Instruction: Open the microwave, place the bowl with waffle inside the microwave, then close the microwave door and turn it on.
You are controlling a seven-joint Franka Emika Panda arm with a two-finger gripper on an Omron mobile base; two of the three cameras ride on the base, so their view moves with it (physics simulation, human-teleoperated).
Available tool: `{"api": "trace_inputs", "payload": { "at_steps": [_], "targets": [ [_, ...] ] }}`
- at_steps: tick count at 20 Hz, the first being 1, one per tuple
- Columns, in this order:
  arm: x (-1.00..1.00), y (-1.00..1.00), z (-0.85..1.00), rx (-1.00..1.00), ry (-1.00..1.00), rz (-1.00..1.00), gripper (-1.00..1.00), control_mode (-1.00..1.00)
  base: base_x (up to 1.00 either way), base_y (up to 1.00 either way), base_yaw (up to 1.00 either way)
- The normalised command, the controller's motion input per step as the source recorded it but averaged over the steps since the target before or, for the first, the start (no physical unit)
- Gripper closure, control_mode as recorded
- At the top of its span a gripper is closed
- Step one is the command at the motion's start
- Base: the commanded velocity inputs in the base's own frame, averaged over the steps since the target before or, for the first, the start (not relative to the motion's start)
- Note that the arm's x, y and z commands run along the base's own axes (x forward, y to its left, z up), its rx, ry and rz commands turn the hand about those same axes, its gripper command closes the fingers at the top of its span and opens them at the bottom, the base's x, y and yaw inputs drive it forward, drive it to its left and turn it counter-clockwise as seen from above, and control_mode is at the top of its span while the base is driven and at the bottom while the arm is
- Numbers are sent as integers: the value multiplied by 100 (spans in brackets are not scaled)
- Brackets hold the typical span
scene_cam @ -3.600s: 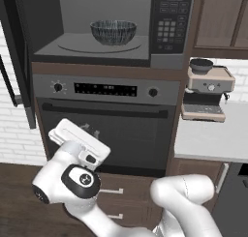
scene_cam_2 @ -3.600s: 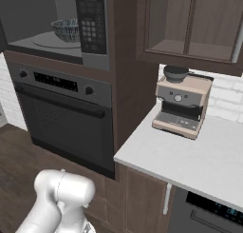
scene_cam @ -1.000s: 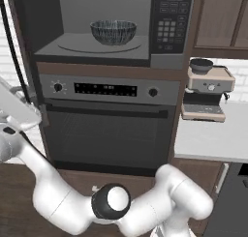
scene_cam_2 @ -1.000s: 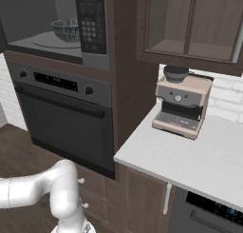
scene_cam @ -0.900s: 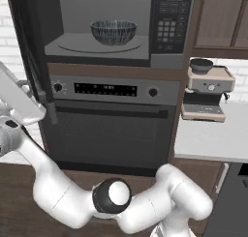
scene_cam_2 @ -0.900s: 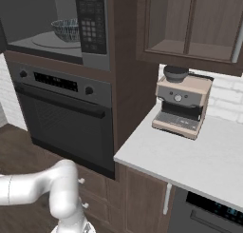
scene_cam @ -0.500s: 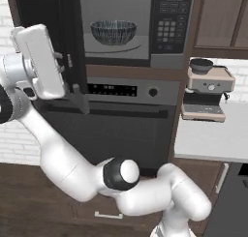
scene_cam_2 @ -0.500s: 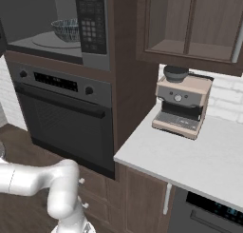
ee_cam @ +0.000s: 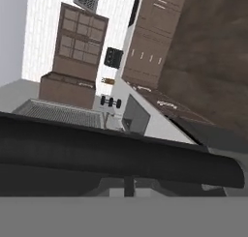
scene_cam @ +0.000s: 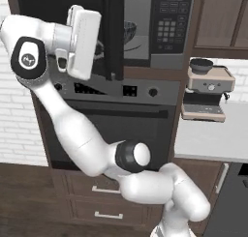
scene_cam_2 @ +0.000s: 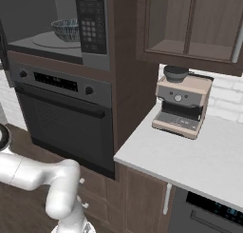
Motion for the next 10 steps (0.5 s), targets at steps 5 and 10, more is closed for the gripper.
{"api": "trace_inputs", "payload": {
  "at_steps": [5, 10],
  "targets": [
    [66, -100, -22, 36, 42, 6, 100, -100, 0, 0, 0],
    [95, -100, -14, 22, 15, 25, 100, -100, 0, 0, 0]
  ]
}}
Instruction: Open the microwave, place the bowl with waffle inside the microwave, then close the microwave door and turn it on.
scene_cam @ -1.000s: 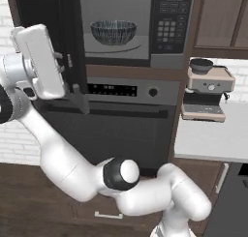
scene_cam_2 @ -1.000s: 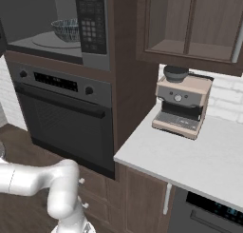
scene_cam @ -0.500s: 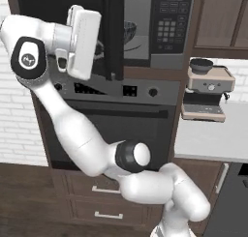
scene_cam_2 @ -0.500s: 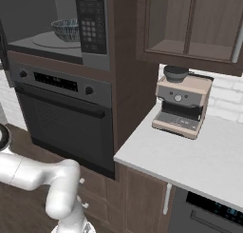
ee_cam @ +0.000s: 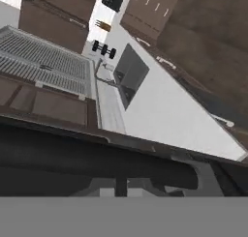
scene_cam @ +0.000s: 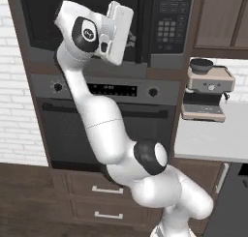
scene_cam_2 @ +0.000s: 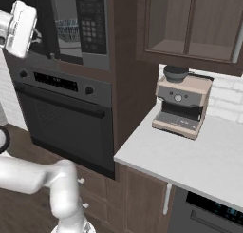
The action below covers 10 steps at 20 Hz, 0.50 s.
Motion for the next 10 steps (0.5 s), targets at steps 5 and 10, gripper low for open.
{"api": "trace_inputs", "payload": {
  "at_steps": [5, 10],
  "targets": [
    [100, -67, 0, 29, 2, 45, 100, -100, 0, 0, 0],
    [100, -34, -22, 22, 7, 57, 100, -100, 0, 0, 0]
  ]
}}
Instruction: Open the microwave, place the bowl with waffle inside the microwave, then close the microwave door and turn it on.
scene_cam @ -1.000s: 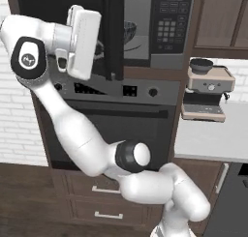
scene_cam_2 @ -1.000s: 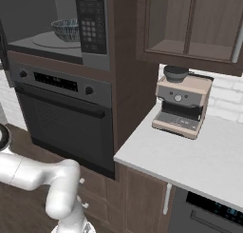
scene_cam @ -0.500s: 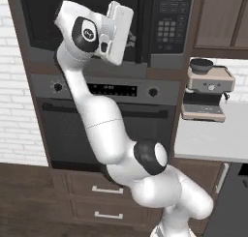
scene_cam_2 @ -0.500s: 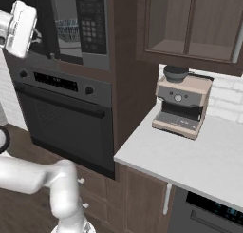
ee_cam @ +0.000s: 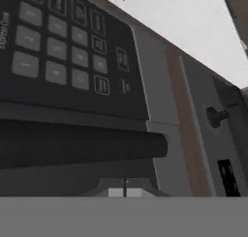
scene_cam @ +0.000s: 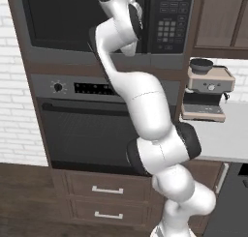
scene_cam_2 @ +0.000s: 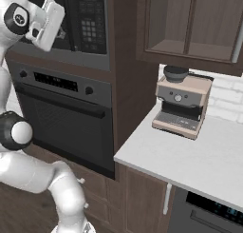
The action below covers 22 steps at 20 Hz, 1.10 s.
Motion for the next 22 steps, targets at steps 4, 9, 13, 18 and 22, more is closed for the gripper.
{"api": "trace_inputs", "payload": {
  "at_steps": [4, 9, 13, 18, 22],
  "targets": [
    [100, -32, -56, 3, 10, 55, 100, -100, 0, 0, 0],
    [99, -18, -89, -5, 11, 59, 100, -100, 0, 0, 0],
    [6, 53, -100, -33, 0, 68, 100, -100, 0, 0, 0],
    [-34, 61, -100, -22, -2, 55, 100, -100, 0, 0, 0],
    [-100, 37, -96, -2, -25, 38, 100, -100, 0, 0, 0]
  ]
}}
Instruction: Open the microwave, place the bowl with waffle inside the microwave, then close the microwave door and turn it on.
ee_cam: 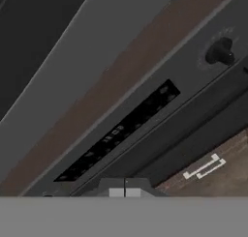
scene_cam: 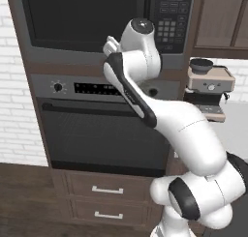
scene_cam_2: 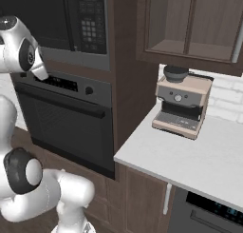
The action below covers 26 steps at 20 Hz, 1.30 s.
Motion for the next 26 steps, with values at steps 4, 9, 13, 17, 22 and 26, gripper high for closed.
{"api": "trace_inputs", "payload": {
  "at_steps": [4, 9, 13, 17, 22, 26],
  "targets": [
    [-100, 2, -23, 1, -25, 9, 100, -100, 0, 0, 0],
    [-96, -41, 33, 9, -7, 0, 100, -100, 0, 0, 0],
    [-90, -67, 81, 21, -1, 0, 100, -100, 0, 0, 0],
    [-72, -65, 91, 27, -1, 1, 100, -100, 0, 0, 0],
    [-48, -64, 39, 26, -17, 0, 100, -100, 0, 0, 0],
    [-31, -57, 9, 18, 0, -12, 100, -100, 0, 0, 0]
  ]
}}
